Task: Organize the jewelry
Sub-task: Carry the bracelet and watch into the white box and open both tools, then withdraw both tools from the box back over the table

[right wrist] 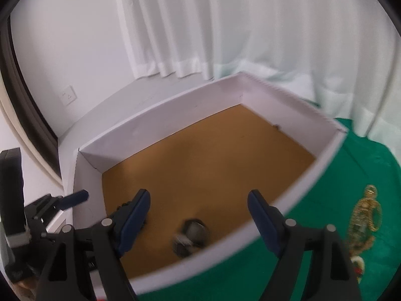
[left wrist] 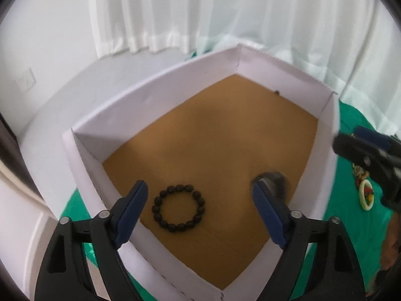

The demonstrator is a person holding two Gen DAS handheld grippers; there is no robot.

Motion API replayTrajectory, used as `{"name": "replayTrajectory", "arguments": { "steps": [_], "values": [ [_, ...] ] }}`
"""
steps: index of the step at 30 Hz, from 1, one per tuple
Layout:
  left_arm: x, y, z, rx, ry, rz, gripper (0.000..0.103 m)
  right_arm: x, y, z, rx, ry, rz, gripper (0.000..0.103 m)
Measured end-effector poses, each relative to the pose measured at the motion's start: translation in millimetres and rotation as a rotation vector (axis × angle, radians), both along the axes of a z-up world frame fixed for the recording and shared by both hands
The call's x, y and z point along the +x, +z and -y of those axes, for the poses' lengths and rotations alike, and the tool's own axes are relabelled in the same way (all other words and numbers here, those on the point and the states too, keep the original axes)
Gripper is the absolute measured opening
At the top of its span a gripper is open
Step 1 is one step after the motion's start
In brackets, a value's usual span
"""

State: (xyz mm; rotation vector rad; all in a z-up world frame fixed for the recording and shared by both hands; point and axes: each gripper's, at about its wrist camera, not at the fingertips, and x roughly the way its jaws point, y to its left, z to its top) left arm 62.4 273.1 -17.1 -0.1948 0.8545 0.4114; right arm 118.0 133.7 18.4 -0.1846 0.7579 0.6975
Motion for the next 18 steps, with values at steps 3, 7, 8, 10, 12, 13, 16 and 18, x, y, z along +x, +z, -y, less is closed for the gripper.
{"name": "replayTrajectory", "arguments": {
  "steps": [3,7,8,10,12,13,16,18],
  "values": [
    [-4,9,16,0.065,-0.028,0.058,0.098,-18,-1,36,-0.031,-0.020,0.064,0.082],
    [3,10,33,0.084,-0.085,0.065,0.098,-41,-23,98,-0.103,-0.098,0.087,0.082],
    [4,9,37,0.087,-0.093,0.070,0.098,-44,-31,114,-0.114,-0.127,0.077,0.082],
    [8,6,48,0.116,-0.112,0.071,0.098,-51,-49,153,-0.131,-0.206,0.038,0.082],
    [14,-1,59,0.165,-0.131,0.056,0.098,-58,-64,189,-0.144,-0.283,0.010,0.082],
    [16,-2,64,0.198,-0.130,0.049,0.098,-61,-69,203,-0.150,-0.315,0.008,0.082],
    [15,1,72,0.278,-0.075,0.074,0.097,-71,-84,247,-0.170,-0.424,0.013,0.082],
    [14,-1,71,0.290,-0.054,0.071,0.097,-76,-90,275,-0.170,-0.501,0.009,0.082]
  ]
}}
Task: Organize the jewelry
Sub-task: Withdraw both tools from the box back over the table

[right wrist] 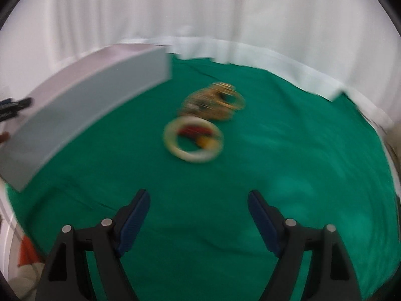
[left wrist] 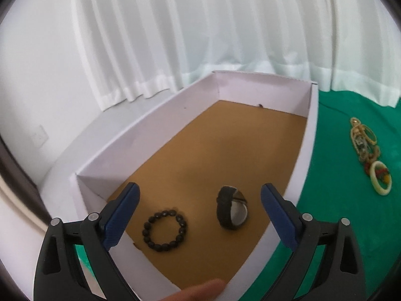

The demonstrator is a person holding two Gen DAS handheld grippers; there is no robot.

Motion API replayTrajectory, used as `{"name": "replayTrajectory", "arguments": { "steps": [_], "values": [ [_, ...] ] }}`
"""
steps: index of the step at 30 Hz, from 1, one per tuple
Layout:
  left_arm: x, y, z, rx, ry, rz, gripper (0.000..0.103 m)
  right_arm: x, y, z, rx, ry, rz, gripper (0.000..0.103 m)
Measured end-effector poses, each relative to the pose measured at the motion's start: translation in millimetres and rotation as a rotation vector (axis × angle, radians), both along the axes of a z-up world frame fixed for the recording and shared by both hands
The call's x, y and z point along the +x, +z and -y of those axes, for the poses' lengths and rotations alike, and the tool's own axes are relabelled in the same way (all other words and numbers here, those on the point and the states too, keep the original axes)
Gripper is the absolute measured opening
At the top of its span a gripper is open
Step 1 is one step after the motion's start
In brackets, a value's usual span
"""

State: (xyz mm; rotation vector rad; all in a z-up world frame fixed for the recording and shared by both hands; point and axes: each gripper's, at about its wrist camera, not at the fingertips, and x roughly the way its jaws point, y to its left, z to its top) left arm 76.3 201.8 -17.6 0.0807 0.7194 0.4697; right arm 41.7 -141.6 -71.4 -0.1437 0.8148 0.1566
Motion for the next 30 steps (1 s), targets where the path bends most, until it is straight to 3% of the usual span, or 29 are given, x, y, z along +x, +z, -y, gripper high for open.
{"name": "replayTrajectory", "arguments": {
  "steps": [4,7,11,14,19,27,30],
  "values": [
    [6,-12,-2,-0.040,-0.018,-0.065,0.097,-8,-8,43,0.050,-0.114,-0.006,0.082],
    [5,-14,5,0.017,-0.017,-0.062,0.097,-15,-15,61,0.059,-0.162,0.003,0.082],
    [5,-14,4,-0.003,0.001,-0.070,0.097,-27,-25,75,0.084,-0.207,0.014,0.082],
    [5,-16,0,-0.030,0.022,-0.085,0.097,-35,-28,77,0.115,-0.204,0.006,0.082],
    [0,-19,-4,-0.093,0.048,-0.112,0.097,-48,-22,66,0.081,-0.163,0.042,0.082],
    [-13,-14,10,-0.040,0.047,-0.098,0.098,-54,-15,56,0.059,-0.149,0.058,0.082],
    [-22,-1,12,-0.009,0.060,-0.051,0.098,-53,-16,60,0.043,-0.150,0.043,0.082]
  ]
}}
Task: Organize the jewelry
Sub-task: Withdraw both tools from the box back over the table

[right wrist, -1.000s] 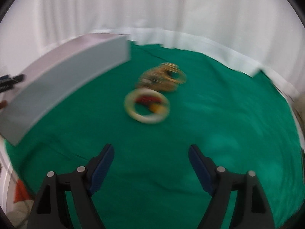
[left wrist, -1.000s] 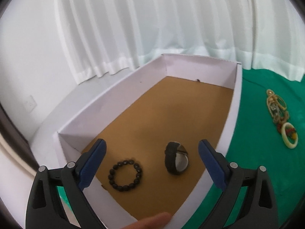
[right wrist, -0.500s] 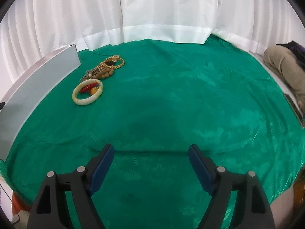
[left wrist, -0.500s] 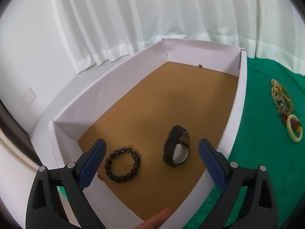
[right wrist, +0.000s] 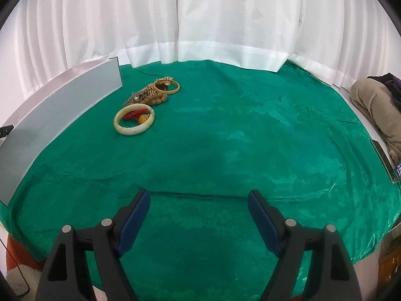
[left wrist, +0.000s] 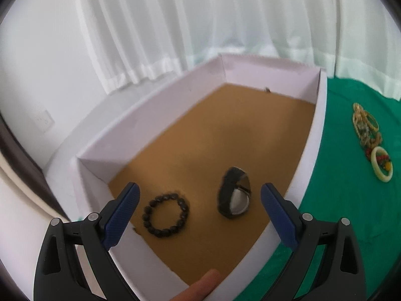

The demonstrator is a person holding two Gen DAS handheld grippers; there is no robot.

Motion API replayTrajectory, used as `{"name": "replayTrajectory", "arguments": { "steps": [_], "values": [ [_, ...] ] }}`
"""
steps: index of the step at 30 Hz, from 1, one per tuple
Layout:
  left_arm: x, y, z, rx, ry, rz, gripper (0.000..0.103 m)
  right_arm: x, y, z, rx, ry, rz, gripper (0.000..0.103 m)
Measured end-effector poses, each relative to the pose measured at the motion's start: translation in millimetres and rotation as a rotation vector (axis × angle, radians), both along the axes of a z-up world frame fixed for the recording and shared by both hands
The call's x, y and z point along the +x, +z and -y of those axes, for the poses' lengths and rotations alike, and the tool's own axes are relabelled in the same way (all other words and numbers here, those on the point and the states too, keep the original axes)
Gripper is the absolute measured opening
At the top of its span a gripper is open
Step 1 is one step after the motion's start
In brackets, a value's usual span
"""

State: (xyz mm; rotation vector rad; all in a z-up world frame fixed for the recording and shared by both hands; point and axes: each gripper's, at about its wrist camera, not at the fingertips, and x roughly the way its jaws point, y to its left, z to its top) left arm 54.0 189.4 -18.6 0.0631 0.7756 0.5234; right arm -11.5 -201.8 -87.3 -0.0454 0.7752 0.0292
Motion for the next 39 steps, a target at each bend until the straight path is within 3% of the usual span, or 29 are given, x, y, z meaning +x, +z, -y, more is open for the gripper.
{"name": "replayTrajectory", "arguments": {
  "steps": [3,8,12,15,19,25,31,39],
  "values": [
    [-17,25,13,0.026,0.004,0.102,0.101,5,-6,8,-0.020,-0.026,-0.039,0.084],
    [-31,53,51,-0.117,-0.191,0.190,0.102,16,-16,22,-0.032,-0.071,-0.094,0.084],
    [-21,38,93,-0.302,-0.393,0.113,0.102,25,-20,23,-0.051,-0.066,-0.117,0.084],
    [-4,8,121,-0.361,-0.444,0.023,0.102,34,-26,25,-0.052,-0.062,-0.141,0.084],
    [23,-43,146,-0.391,-0.449,-0.095,0.102,43,-35,32,-0.009,-0.079,-0.163,0.086],
    [29,-93,164,-0.384,-0.421,-0.208,0.102,40,-37,36,0.005,-0.079,-0.137,0.093],
    [21,-97,178,-0.315,-0.412,-0.167,0.102,34,-38,38,-0.001,-0.072,-0.104,0.095],
    [16,-98,174,-0.306,-0.420,-0.152,0.103,35,-39,35,-0.008,-0.071,-0.090,0.095]
  ]
}}
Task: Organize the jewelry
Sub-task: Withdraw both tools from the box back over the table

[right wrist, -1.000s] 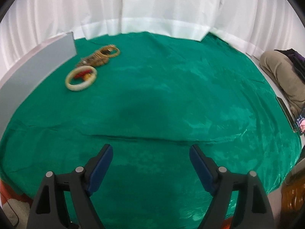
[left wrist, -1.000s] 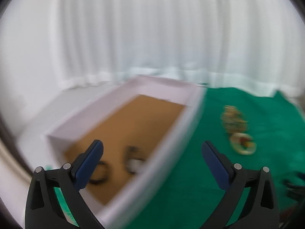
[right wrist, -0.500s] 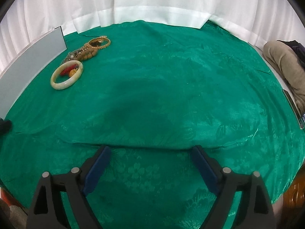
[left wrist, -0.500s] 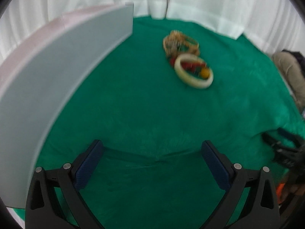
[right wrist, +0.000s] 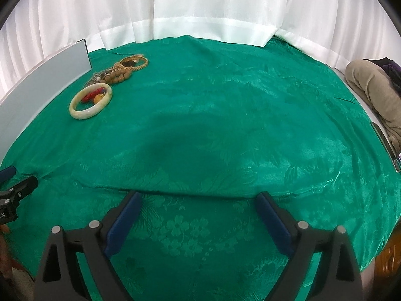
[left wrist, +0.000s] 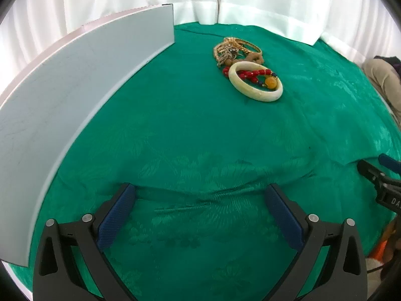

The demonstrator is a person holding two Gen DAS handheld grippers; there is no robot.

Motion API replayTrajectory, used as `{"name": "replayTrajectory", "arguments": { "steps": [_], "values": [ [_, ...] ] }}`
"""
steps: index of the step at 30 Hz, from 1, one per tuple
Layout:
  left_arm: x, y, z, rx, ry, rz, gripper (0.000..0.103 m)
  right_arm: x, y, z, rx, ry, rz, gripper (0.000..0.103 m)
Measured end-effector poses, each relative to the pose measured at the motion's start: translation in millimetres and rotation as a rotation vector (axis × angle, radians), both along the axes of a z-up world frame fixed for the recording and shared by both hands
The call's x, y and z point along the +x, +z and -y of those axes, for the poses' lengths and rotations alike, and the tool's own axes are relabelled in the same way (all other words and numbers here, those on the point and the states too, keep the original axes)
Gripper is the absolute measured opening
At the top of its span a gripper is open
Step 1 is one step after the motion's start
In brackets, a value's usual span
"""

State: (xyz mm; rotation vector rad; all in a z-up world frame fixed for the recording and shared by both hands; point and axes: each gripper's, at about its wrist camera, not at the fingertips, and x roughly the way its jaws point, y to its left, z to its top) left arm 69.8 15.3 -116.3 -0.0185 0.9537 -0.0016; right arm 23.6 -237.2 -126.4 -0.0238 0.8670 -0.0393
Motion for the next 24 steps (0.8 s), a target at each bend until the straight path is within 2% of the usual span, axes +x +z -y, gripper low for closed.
{"name": "replayTrajectory", "arguments": {
  "steps": [24],
  "values": [
    [-3.3,-0.9,1.7,0.009,-0.013,-0.003,0.102,-1.6,-1.0,-0.4,-0.001,0.002,0.016,0.096]
  ]
}}
